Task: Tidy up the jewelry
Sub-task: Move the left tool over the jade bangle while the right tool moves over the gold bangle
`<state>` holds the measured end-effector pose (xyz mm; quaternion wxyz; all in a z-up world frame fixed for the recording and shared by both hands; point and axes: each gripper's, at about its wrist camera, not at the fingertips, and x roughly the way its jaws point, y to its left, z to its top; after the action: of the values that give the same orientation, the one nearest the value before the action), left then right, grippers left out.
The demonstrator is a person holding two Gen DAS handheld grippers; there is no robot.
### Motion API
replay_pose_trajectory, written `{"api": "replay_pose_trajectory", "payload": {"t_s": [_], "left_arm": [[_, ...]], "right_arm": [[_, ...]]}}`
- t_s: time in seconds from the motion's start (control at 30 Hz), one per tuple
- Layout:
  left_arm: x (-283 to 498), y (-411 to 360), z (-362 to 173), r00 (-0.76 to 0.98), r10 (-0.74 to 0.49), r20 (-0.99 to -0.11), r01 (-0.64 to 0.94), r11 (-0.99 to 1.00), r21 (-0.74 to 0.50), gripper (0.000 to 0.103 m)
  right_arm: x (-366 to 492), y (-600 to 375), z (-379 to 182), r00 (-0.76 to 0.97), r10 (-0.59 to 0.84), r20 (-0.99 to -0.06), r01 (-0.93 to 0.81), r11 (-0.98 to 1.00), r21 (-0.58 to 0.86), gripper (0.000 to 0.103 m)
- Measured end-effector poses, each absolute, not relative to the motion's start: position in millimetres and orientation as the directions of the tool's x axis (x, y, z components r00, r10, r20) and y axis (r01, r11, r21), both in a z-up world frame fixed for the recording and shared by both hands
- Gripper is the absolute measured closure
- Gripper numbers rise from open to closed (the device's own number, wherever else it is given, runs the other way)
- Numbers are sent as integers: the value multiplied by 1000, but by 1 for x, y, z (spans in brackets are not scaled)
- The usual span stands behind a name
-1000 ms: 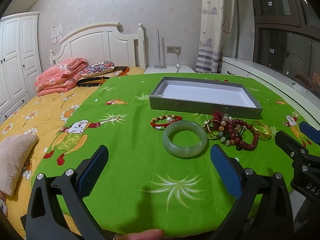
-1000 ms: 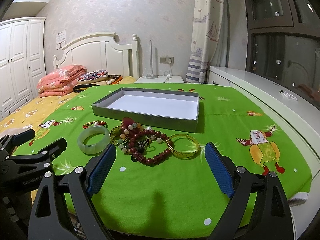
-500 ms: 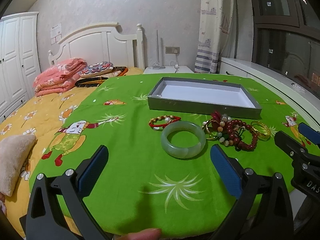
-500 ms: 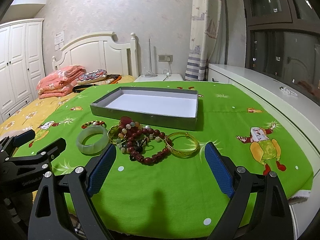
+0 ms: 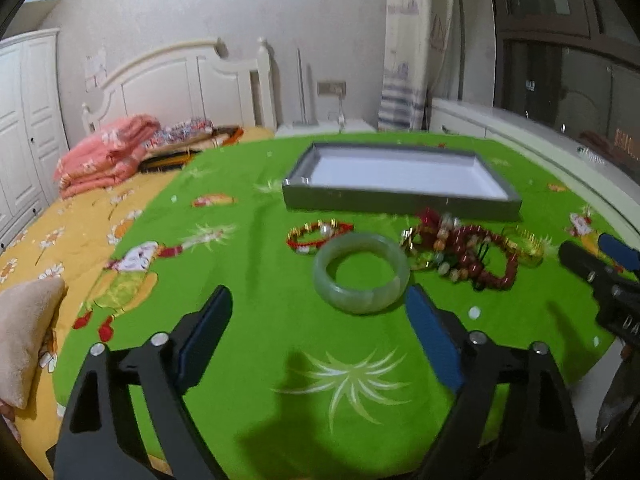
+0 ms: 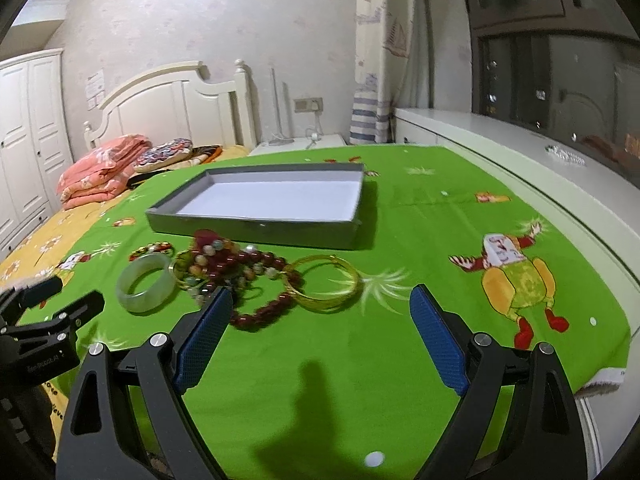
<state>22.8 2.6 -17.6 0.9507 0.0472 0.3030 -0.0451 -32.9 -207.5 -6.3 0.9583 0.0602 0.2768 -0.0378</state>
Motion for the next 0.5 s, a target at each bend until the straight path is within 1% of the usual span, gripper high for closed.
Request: {"api": "replay_pose_trajectory", "payload": {"t_s": [0.03, 0.07, 0.23, 0.43, 0.5], "left_arm": [[27, 2, -21, 798, -62, -600, 122, 991, 59, 24], [30, 2, -23, 786, -69, -614, 131, 990, 56, 24], [45, -5, -32, 756, -90, -649, 160, 986, 50, 24], [77, -14, -40, 704, -87, -705, 168, 985, 46, 24], [86, -16, -44, 686, -94, -722, 177, 983, 40, 23]], "right_arm": [[-32, -211, -7, 842, -42, -538, 114, 988, 102, 18], [-31, -214, -8, 841, -43, -540, 119, 987, 107, 18], [-28, -218, -13, 833, -33, -553, 111, 988, 109, 18], [-12, -225, -17, 803, -8, -596, 91, 990, 110, 18], [-5, -225, -19, 788, -4, -616, 82, 992, 98, 18]]}}
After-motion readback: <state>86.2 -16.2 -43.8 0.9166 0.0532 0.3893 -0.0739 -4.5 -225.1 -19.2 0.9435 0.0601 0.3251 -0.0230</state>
